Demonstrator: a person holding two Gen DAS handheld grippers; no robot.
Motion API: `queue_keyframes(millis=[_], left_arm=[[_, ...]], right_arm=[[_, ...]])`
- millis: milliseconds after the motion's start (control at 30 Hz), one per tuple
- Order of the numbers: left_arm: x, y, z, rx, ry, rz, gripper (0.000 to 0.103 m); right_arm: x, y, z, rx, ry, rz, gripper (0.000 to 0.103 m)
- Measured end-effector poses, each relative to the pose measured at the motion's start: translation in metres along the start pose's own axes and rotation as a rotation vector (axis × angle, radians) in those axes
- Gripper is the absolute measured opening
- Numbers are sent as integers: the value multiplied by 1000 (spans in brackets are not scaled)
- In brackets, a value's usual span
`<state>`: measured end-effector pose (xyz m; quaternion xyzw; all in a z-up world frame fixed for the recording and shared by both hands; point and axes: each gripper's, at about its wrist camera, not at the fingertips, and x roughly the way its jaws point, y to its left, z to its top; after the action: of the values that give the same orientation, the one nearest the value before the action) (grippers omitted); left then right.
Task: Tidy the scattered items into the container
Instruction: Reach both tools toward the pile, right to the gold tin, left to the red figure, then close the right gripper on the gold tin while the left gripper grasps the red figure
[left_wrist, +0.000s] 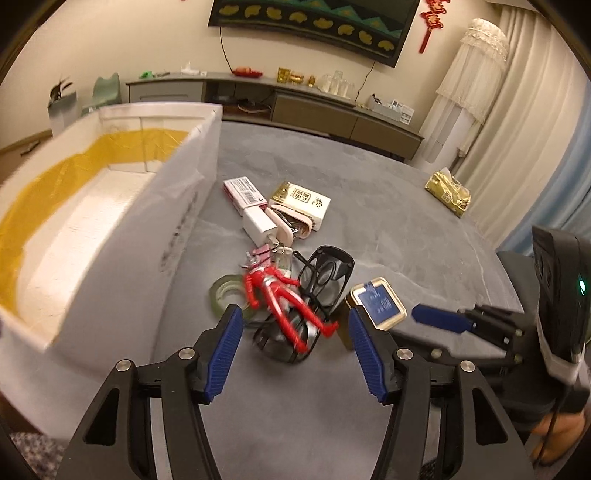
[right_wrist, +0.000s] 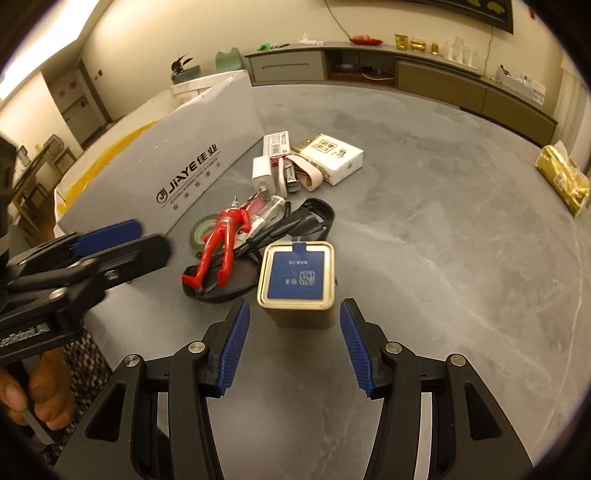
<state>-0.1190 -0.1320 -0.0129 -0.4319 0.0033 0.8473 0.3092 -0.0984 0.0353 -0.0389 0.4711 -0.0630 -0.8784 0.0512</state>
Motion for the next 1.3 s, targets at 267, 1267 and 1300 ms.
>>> queue_keyframes(millis=[267,1267,1300], left_arm=[[56,17,10,-55,53,10,61],[65,19,-5,90,38,67,27],[63,18,-5,93,33,66,26]], right_arm=[[33,0,12,-29,22,-43,57],[23,-19,6,47,10,20,53],[20,-19,7,47,1,26,53]])
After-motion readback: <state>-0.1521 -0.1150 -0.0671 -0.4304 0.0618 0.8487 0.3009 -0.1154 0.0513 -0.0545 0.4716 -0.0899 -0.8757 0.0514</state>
